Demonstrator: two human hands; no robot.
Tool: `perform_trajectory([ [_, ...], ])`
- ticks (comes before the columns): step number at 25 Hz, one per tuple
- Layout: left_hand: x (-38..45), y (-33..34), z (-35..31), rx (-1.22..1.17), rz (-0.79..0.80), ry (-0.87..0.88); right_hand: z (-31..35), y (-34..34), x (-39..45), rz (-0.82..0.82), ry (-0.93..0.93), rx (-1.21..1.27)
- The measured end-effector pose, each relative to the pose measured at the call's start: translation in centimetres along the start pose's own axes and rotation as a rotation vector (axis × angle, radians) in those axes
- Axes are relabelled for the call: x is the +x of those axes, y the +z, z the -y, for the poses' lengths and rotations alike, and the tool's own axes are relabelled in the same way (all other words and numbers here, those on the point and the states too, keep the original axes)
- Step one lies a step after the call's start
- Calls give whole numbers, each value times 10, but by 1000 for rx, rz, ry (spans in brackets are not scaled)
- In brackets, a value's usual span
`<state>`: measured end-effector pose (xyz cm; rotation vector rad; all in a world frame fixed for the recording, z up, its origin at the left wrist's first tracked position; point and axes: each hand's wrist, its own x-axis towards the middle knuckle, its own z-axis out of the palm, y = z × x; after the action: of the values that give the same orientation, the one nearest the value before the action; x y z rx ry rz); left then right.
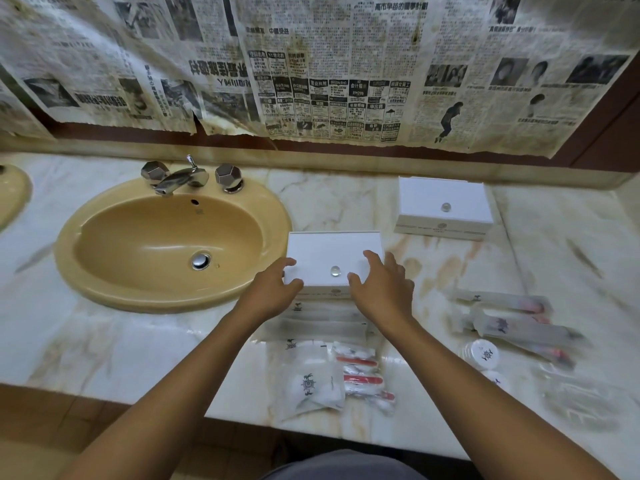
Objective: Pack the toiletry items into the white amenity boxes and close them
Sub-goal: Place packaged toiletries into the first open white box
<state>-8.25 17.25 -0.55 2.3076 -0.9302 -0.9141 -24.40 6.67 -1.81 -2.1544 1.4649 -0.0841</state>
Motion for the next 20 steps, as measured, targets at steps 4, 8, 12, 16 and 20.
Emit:
perform_trajectory([
  [4,15,-3,10,5,-41,26,16,8,5,-93,-167,-134],
  [8,27,-6,13,-44,-76,90,28,14,14,-50,-195,-224],
  [12,37,-9,16,-136,-90,167,37,11,18,-6,-228,-295],
  [16,49,-19,26,-157,-54,268,55,-20,33,19,-205,-230],
  [20,60,-26,26,-177,-73,313,70,-42,52,28,-188,-190],
])
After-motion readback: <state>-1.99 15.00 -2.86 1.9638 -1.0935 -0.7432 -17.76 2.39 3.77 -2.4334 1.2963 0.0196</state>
